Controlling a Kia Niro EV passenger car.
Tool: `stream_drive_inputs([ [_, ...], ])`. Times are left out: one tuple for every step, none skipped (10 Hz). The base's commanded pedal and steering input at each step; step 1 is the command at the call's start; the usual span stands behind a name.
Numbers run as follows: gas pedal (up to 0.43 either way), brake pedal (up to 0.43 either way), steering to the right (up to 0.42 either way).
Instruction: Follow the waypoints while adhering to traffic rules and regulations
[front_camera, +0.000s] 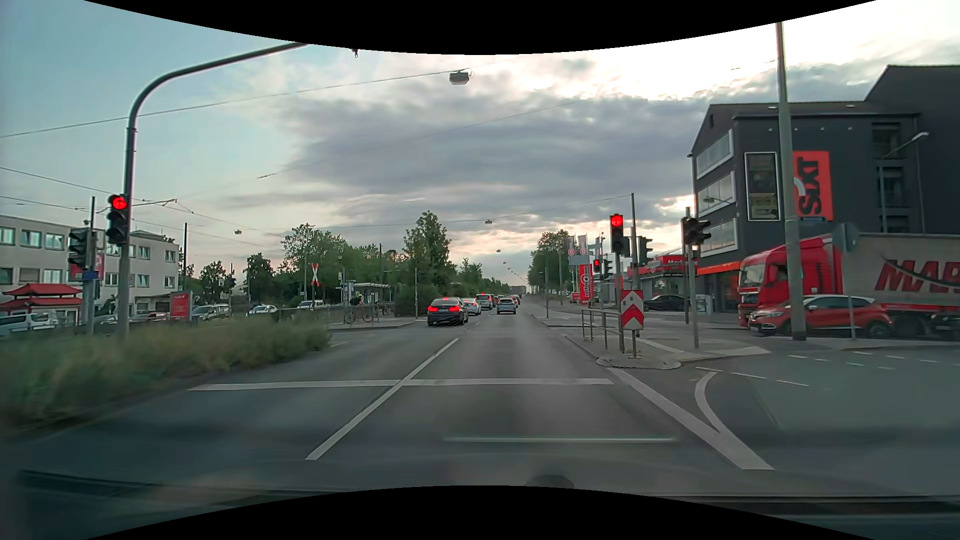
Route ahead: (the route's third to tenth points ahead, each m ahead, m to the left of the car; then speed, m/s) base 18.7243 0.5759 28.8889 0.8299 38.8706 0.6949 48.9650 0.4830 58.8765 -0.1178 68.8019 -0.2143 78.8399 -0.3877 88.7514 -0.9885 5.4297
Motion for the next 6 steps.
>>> stream_drive_inputs([
  [0.000, 0.335, -0.015],
  [0.000, 0.335, -0.014],
  [0.000, 0.335, -0.012],
  [0.000, 0.335, -0.011],
  [0.000, 0.335, -0.008],
  [0.000, 0.335, -0.003],
])
